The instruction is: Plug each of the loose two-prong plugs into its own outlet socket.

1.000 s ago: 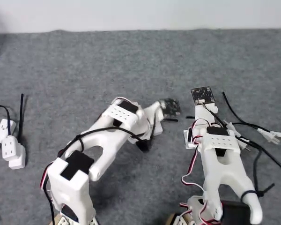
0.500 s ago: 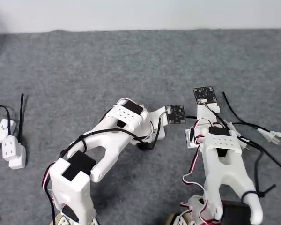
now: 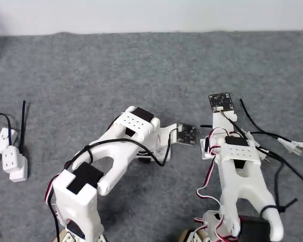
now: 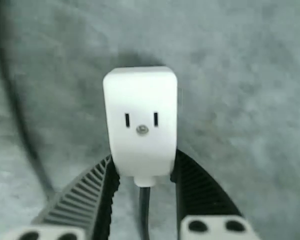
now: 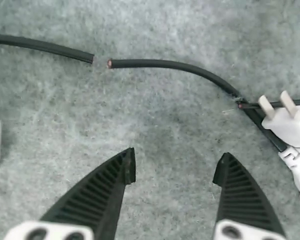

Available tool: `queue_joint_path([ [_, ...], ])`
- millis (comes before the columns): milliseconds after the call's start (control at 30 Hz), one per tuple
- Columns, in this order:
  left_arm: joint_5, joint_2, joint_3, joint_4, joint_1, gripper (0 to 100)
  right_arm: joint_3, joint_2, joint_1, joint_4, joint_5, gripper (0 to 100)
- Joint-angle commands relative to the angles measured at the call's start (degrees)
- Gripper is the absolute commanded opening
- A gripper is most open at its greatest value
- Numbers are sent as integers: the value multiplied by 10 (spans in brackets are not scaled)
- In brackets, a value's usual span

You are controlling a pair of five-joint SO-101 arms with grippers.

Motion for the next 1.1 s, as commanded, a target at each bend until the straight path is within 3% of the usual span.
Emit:
queue_joint_path([
  [0,-40,-9,-10,88,-21,57,-5,-18,7,-11,7,248],
  [133,-33,-9,-11,133,-21,55,-5,-18,7,-11,7,248],
  [233,26,-9,-25,121,-22,75,-5,-18,7,-11,7,248],
  [333,91,-9,-52,116,-22,165,-5,-18,7,-11,7,248],
  [467,95,-9,-66,118,-17,275,-5,-18,7,-11,7,248],
  [733,96,-105,-22,113,11,279,-7,-18,7,-11,7,248],
  [967,109,-179,124,-25,39,280,-7,-18,7,-11,7,248],
  [1067,135,-178,139,-47,34,281,-7,-18,7,-11,7,248],
])
